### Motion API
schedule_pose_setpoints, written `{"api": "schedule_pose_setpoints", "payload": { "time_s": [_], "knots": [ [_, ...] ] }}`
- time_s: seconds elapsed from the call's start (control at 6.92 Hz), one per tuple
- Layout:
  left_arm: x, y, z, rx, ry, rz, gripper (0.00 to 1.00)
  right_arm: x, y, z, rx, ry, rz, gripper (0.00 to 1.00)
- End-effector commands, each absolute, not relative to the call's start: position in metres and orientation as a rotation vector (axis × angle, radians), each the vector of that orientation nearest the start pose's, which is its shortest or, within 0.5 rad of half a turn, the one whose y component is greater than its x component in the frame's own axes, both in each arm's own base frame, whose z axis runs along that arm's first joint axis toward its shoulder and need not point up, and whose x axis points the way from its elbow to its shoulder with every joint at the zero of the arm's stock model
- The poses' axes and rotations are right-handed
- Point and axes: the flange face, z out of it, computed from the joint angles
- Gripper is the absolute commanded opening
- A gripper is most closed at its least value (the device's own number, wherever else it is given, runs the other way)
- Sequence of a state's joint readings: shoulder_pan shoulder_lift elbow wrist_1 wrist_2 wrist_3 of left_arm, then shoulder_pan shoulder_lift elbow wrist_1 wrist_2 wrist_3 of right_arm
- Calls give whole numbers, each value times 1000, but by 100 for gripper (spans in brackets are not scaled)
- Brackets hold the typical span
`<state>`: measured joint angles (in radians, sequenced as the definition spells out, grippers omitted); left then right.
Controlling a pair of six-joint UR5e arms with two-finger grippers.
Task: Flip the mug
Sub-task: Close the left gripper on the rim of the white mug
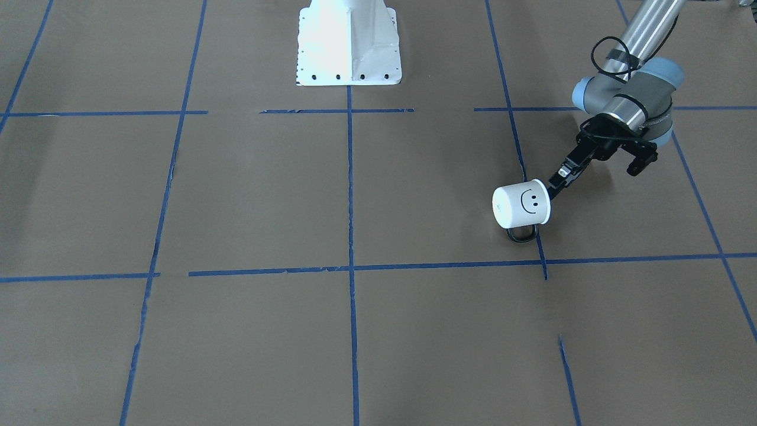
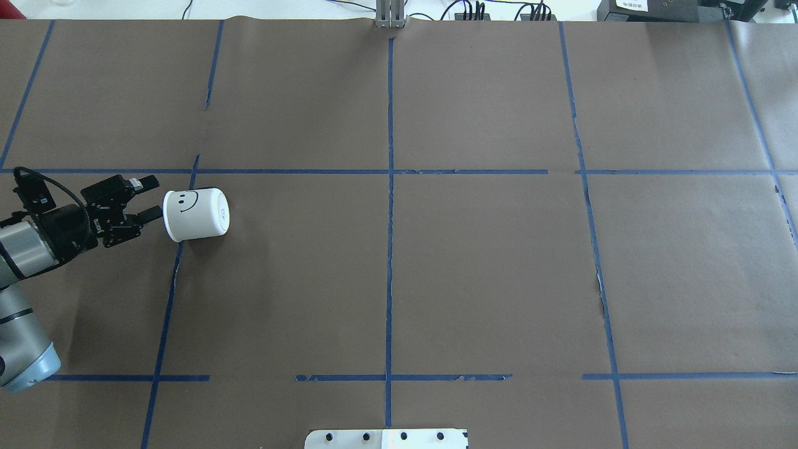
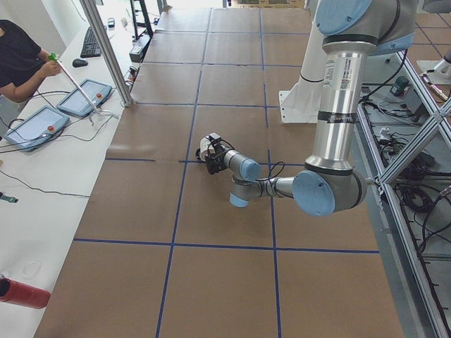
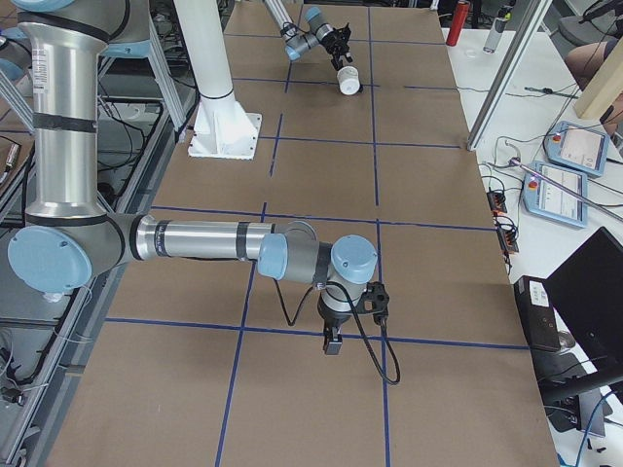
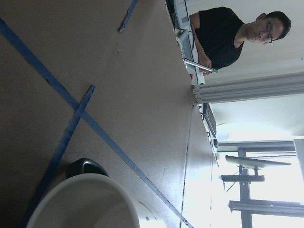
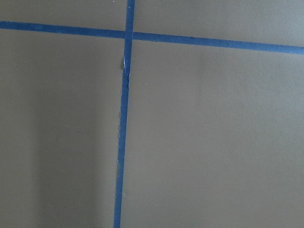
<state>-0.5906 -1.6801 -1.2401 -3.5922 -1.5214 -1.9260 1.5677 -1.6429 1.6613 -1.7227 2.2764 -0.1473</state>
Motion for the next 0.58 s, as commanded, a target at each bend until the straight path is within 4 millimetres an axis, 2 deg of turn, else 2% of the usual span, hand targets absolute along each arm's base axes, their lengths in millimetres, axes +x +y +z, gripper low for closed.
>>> {"api": "schedule_pose_setpoints", "payload": {
  "time_s": [0.0, 0.14, 0.43],
  "knots": [
    [349, -392, 552, 245, 1838, -701, 97, 67, -450, 668, -77, -712, -97, 100],
    [351, -393, 544, 243, 1855, -698, 90, 67, -450, 668, -77, -712, -97, 100],
    [355, -396, 540, 245, 1863, -697, 70, 67, -450, 668, -77, -712, -97, 100]
  ]
}}
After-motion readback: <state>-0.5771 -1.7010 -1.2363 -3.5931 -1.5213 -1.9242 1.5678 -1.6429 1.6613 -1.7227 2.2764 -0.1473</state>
